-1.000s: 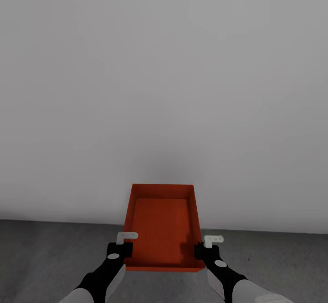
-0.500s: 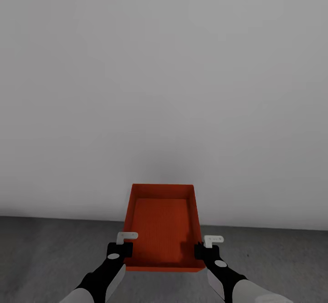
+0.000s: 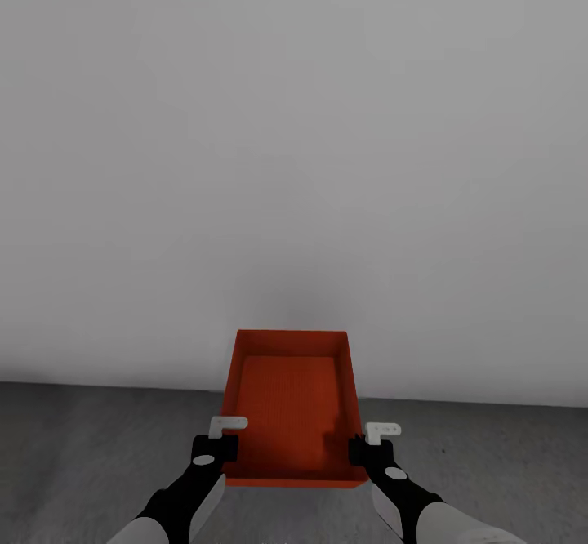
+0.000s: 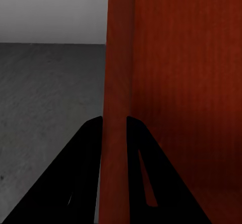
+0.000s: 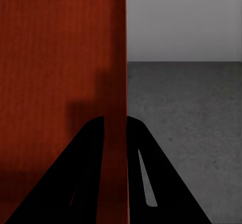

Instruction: Move the two storage containers from the living room to the garage. In the garage, place one container on the floor and stack the other container on top of it (either order is fine).

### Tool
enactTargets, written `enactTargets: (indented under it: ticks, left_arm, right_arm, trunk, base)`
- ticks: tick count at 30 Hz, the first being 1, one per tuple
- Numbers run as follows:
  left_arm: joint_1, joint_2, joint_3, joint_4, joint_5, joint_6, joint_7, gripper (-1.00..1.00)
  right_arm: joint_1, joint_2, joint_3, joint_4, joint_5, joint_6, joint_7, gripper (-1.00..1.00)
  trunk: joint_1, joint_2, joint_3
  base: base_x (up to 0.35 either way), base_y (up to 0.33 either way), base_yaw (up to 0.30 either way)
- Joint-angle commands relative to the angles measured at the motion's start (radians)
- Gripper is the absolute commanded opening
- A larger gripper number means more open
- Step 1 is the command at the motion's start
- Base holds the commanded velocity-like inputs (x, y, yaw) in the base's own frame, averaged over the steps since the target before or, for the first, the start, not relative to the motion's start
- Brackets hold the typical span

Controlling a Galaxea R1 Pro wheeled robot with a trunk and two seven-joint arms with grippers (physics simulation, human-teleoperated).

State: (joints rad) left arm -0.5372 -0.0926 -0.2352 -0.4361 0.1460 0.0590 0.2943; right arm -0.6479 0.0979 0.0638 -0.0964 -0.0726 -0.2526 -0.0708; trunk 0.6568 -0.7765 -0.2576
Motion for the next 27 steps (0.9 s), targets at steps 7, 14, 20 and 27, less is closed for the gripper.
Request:
enactTargets:
  ticks: [7,14,20,27]
  left_arm:
    - [-0.001,0.002,0.032,-0.001,0.087,0.007,0.014,-1.00]
    - [-0.001,0.001,0.033,-0.001,0.087,0.007,0.014,-1.00]
    - [-0.001,0.001,0.033,-0.001,0.087,0.007,0.014,-1.00]
    - [-0.001,0.001,0.033,-0.001,0.087,0.007,0.014,-1.00]
  right_arm:
    - [-0.001,-0.009,-0.010,-0.003,-0.001,-0.005,0.002,-1.00]
    - [-0.001,-0.009,-0.010,-0.003,-0.001,-0.005,0.002,-1.00]
    - [-0.001,-0.009,-0.010,-0.003,-0.001,-0.005,0.002,-1.00]
    - [-0.001,-0.009,-0.010,-0.003,-0.001,-0.005,0.002,-1.00]
  trunk:
    - [0.027,-0.050,-0.034]
    - [0.054,-0.099,-0.068]
    - [0.077,-0.141,-0.096]
    - [0.104,-0.190,-0.129]
  base:
    - [0.000,0.000,0.000]
    - [0.000,0.000,0.000]
    - [0.000,0.000,0.000]
    - [0.000,0.000,0.000]
